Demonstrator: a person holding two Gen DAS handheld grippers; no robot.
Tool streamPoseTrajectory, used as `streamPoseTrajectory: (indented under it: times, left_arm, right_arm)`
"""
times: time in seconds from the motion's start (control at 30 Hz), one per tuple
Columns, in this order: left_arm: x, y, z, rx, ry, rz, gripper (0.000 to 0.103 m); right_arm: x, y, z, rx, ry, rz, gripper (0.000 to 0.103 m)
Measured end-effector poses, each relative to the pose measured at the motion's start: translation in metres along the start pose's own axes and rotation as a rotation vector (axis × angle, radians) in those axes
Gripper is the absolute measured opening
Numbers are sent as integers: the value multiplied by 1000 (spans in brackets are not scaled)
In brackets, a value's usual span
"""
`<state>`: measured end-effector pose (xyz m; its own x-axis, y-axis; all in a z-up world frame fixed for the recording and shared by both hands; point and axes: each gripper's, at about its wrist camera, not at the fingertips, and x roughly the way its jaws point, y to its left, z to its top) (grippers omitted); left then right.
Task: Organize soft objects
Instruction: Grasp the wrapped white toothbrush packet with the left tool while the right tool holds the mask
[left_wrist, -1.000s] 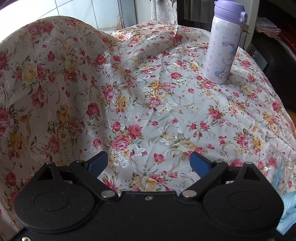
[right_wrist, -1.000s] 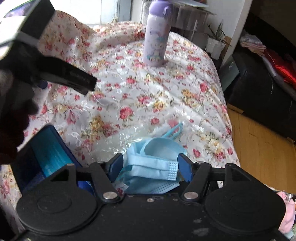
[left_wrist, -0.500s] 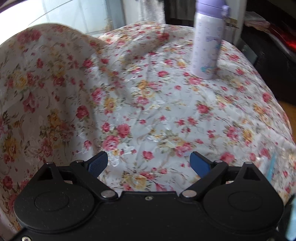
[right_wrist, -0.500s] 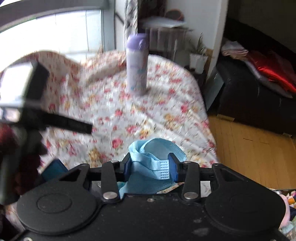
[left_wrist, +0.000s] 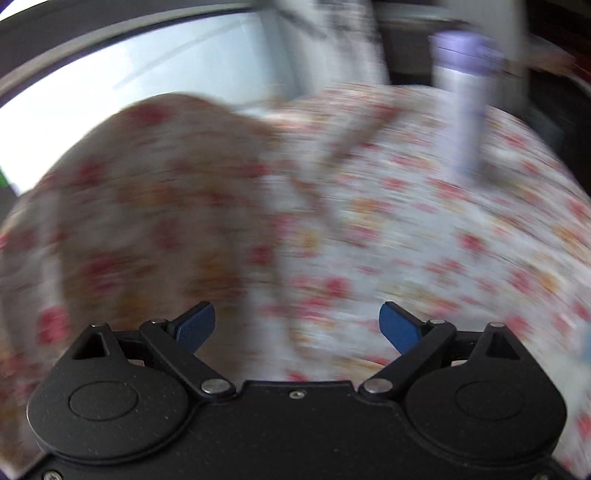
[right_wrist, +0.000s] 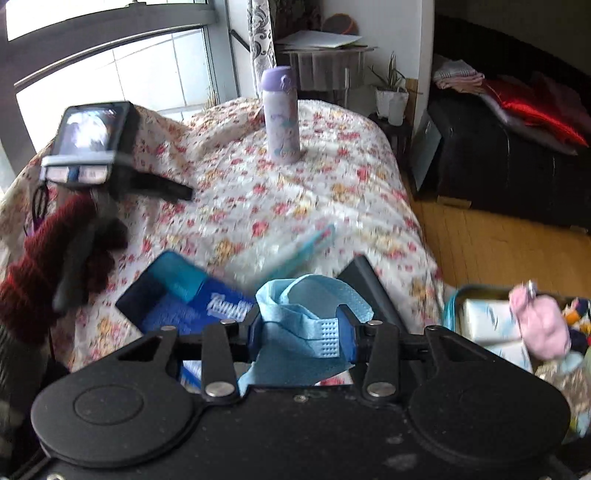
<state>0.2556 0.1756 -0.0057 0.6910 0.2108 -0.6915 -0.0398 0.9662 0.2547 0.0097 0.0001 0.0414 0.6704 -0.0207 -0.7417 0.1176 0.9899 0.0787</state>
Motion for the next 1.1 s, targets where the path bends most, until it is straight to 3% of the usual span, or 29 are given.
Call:
streamPoseTrajectory:
  times: [0.07,0.13,0.17,0.23,0.33,0.37,0.5,0.63,0.77,0.93,1.1]
  left_arm:
    - [5,15,4,-77,-17,59,93]
    - [13,16,6,-94,-18,75,93]
    - [20,11,6,-77,1,42,94]
    - [33,-5,3,-31,66,-100,93]
    - [32,-38,-1,89,69,-213,90]
    - [27,-49,-3,150,40,-205,91]
    - [11,-90,-28,435,-106,-12,91]
    - [4,-97,-47,518,-108,6,91]
    - [-5,-95,-56,559,-86,-53,91]
    - [-28,-89,-41,479,-105,-124,91]
    - [-48,-90,-30,462,-78,-340,93]
  right_arm:
    - [-3,-1,-8,19,9,15,41]
    - [-3,-1,-14,32,15,23,41]
    - [-3,0,-17,36,20,26,41]
    - [-4,3,-23,35,26,28,41]
    - [-9,6,-28,28,30,26,41]
    - [-11,6,-31,27,29,24,41]
    - [-19,6,-37,35,30,23,41]
    - [-19,5,-42,47,40,17,41]
    - [-18,3,-46,64,46,19,41]
    - [-17,-1,-48,66,44,-4,41]
    - [-7,-11,-50,98,65,-9,41]
